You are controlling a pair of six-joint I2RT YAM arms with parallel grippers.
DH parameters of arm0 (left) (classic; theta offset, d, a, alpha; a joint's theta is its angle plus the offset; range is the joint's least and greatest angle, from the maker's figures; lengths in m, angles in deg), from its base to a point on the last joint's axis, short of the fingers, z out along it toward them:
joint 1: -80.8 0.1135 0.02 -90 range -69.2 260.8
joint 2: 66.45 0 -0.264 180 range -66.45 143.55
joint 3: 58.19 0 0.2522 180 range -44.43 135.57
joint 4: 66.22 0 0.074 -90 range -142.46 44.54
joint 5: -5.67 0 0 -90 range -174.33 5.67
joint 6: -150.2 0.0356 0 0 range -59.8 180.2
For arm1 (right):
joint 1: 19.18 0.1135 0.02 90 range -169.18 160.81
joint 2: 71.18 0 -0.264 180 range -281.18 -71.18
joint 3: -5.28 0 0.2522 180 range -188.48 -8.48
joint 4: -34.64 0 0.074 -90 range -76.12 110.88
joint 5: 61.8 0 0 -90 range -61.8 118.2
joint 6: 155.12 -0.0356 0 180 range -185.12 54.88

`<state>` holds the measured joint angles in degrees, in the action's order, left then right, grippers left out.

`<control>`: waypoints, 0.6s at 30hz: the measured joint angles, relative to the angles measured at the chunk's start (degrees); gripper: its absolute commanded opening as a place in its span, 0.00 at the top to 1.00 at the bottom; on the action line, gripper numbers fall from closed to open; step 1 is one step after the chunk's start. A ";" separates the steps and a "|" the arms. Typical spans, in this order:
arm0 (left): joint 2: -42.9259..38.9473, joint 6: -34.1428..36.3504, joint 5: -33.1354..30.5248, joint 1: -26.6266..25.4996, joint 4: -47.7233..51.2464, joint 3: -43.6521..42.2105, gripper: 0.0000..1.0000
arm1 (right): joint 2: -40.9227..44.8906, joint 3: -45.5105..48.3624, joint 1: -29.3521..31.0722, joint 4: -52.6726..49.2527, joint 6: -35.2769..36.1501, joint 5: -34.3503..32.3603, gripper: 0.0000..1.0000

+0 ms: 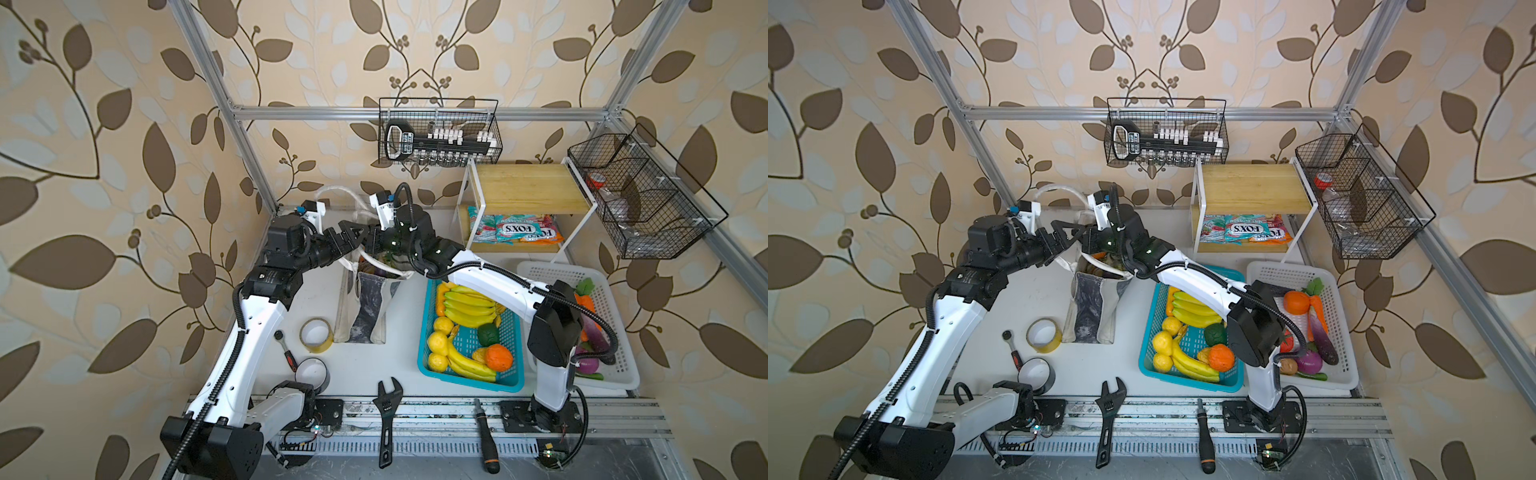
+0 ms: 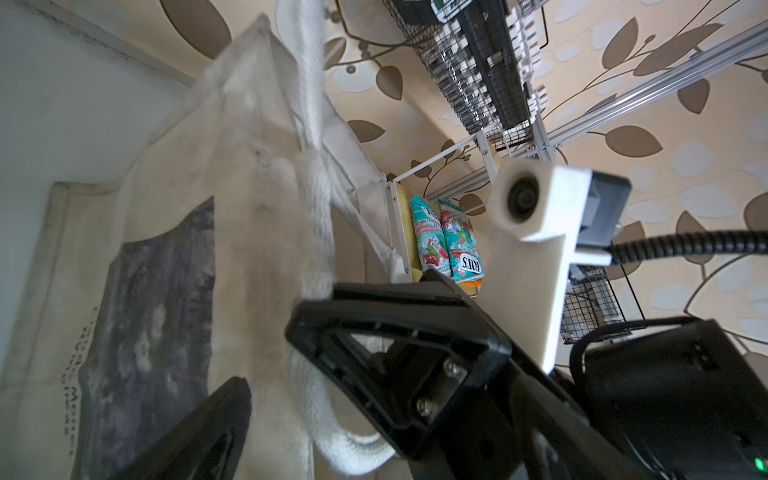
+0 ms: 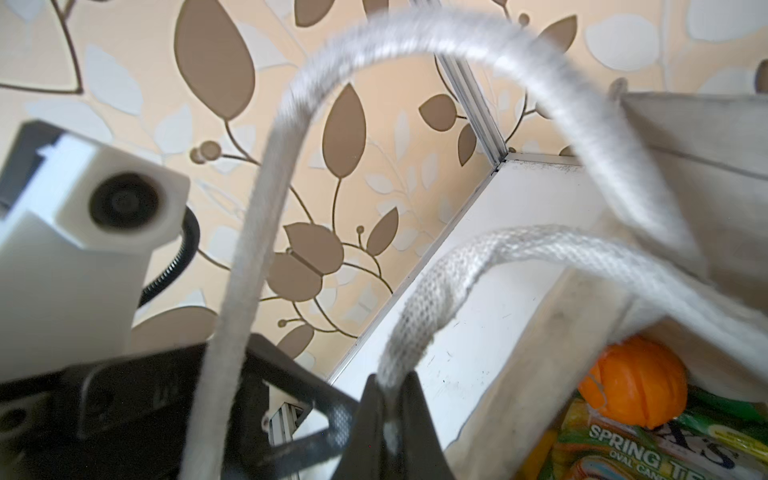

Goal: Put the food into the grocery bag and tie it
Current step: 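Grasp the other handle strap with the left gripper and bring it toward the right gripper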

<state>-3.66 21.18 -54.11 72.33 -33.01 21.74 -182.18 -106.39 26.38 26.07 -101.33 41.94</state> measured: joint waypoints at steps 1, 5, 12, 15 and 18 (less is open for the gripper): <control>0.66 -0.26 -1.27 -1.20 0.04 0.63 0.06 | -0.28 0.13 -0.26 0.48 -0.44 0.26 1.00; 6.49 1.86 -8.41 -6.62 5.31 10.19 0.18 | -0.24 2.64 -1.81 4.37 -2.12 1.42 1.00; 10.38 7.82 -10.80 -15.63 12.35 18.51 0.20 | -0.31 6.84 -1.57 9.90 -4.61 4.02 1.00; 12.81 9.73 -12.44 -16.85 15.96 22.60 0.16 | -0.35 8.41 -1.68 12.90 -6.40 5.33 1.00; 12.17 11.15 -14.69 -17.86 19.15 22.62 0.16 | -0.42 9.40 -1.77 14.58 -7.45 5.84 1.00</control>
<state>8.51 32.32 -68.80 54.48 -13.87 44.36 -182.60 -96.99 24.61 40.65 -108.78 47.77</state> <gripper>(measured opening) 0.841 0.069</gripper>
